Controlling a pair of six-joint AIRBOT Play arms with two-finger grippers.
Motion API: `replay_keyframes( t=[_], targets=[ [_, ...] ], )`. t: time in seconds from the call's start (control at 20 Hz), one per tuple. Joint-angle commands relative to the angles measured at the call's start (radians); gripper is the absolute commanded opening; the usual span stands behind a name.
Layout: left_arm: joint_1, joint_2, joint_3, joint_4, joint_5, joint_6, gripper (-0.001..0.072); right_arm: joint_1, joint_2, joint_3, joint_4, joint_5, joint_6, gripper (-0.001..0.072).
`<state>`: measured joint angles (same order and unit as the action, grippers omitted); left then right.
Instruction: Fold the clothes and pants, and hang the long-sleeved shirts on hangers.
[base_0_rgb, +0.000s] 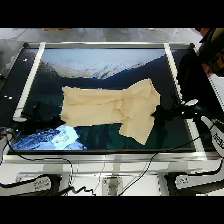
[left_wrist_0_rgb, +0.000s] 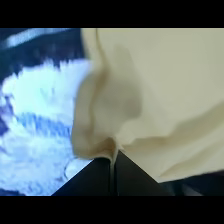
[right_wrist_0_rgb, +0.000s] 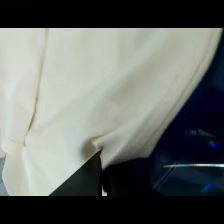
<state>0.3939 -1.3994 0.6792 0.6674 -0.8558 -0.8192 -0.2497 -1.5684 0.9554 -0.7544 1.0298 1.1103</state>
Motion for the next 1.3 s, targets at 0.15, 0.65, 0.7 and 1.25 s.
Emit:
replay_keyframes(
  t=[0.15,0.65,0.7,1.25],
  targets=[
    [-0.010,0.103,0.286,-0.049,-0.113,-0.003,0.0027,0.001,0.173,0.137,-0.044,0.035,-0.002,0.0016],
    [0.105,0.679,0.615,-0.204,0.156,-0.003,0.0027,0.001,0.821,0.498,-0.090,0.006,-0.002,0.0015],
    [0.107,0.729,0.615,-0.204,0.188,-0.003,0.0028,0.001,0.878,0.526,-0.099,-0.014,-0.002,0.0015],
    [0.106,0.776,0.594,-0.163,0.177,-0.036,0.0026,0.001,0.890,0.560,-0.183,-0.044,0.113,0.0014]
  ],
)
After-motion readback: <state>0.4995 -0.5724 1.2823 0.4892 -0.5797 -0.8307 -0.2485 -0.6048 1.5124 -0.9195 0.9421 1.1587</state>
